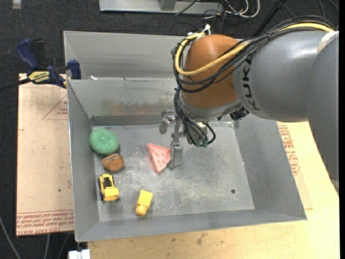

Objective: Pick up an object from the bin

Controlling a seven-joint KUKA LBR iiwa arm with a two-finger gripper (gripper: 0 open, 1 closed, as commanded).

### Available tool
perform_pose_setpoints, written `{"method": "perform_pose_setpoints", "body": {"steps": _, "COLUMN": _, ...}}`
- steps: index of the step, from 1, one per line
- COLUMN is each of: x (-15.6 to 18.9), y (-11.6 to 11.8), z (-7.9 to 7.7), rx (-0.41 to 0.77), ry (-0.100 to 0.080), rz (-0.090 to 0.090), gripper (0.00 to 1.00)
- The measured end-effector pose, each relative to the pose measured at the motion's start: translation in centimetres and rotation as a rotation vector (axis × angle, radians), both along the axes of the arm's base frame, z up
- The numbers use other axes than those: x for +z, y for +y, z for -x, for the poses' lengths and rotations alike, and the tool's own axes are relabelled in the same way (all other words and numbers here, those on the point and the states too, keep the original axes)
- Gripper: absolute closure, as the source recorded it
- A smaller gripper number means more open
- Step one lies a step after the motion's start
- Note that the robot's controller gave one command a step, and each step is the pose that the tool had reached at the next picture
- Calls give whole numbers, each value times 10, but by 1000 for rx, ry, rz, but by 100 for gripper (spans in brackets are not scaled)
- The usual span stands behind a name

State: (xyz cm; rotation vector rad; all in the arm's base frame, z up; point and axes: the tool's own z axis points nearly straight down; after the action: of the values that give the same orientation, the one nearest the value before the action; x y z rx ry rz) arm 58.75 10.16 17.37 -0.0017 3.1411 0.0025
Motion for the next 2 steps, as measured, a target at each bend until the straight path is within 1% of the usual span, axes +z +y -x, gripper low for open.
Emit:
{"method": "perform_pose_setpoints", "body": {"steps": 1, "x": -36, "y": 0, "z": -4, "rx": 62, "ry": -8, "rz": 0, "gripper": 0}}
{"method": "perform_pose_setpoints", "body": {"steps": 2, "x": -77, "y": -8, "z": -2, "rx": 243, "ry": -2, "rz": 0, "gripper": 0}}
